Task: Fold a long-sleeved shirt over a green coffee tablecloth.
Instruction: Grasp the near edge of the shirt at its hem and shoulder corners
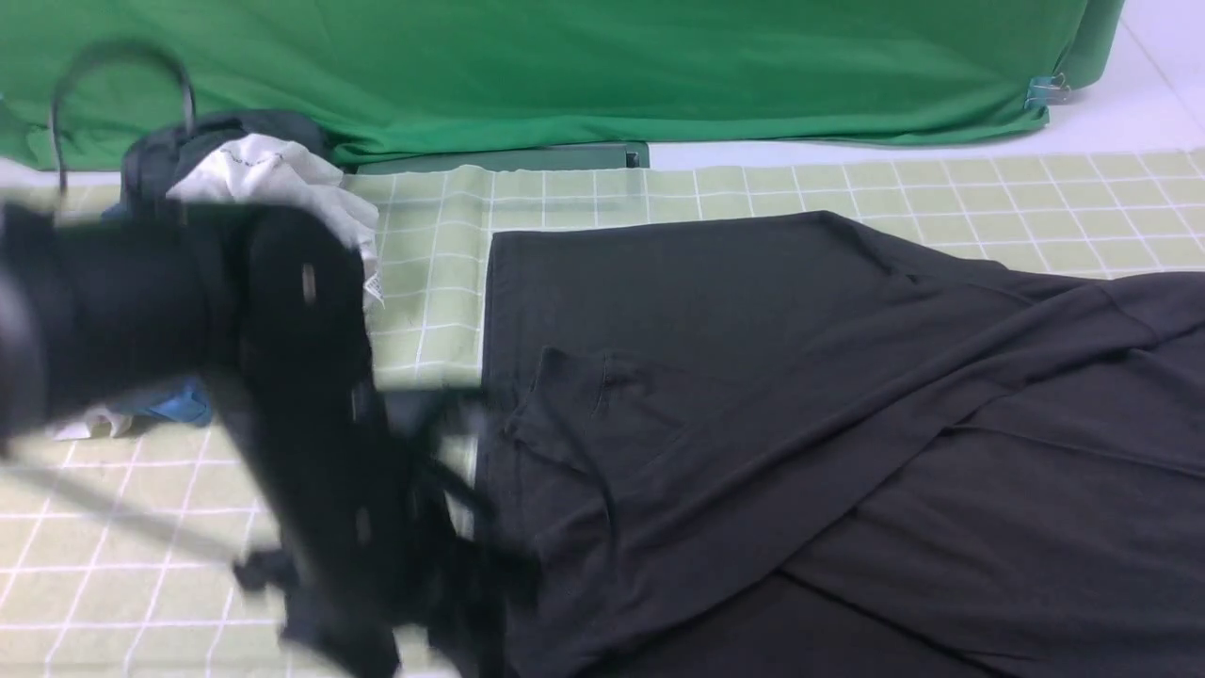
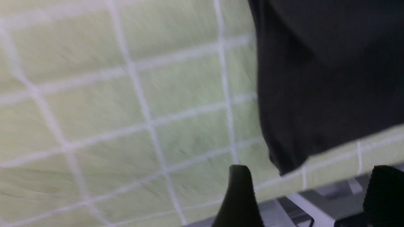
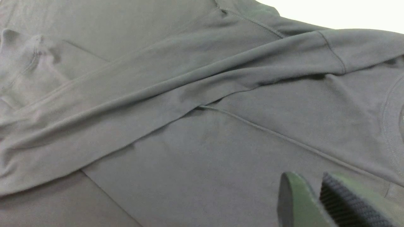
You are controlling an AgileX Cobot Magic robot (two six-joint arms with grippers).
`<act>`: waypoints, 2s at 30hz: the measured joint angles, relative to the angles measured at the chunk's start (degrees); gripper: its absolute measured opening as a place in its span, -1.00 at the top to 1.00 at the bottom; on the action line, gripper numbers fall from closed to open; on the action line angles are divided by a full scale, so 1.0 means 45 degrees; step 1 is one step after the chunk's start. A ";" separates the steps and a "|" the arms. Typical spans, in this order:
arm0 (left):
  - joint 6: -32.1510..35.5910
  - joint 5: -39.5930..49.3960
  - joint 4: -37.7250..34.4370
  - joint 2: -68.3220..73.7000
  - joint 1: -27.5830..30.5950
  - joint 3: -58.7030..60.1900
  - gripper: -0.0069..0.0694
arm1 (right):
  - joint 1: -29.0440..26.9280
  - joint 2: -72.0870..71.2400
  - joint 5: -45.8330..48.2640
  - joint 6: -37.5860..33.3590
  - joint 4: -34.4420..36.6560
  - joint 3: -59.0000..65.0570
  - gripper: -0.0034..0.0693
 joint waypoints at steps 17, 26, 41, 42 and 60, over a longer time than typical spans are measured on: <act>-0.2178 -0.4378 -0.1356 0.0174 -0.3760 0.2388 -0.31 | 0.0000 0.0782 0.0191 0.0033 0.0000 0.0000 0.56; -0.3825 -0.3760 0.0035 0.0341 -0.3809 0.2417 -0.28 | 0.0000 0.1679 0.0264 0.0061 0.0000 0.0000 0.56; -0.3581 -0.4305 -0.0157 0.0864 -0.3798 0.2749 -0.24 | 0.0000 0.1759 0.0210 0.0061 0.0000 0.0000 0.56; -0.3564 -0.4245 -0.0140 0.0889 -0.3798 0.2696 -0.23 | 0.0000 0.1759 0.0210 0.0061 0.0013 0.0000 0.56; -0.2628 -0.5355 -0.0249 0.0865 -0.3798 0.2661 0.75 | 0.0061 0.1759 0.0570 -0.0044 0.0140 0.0000 0.54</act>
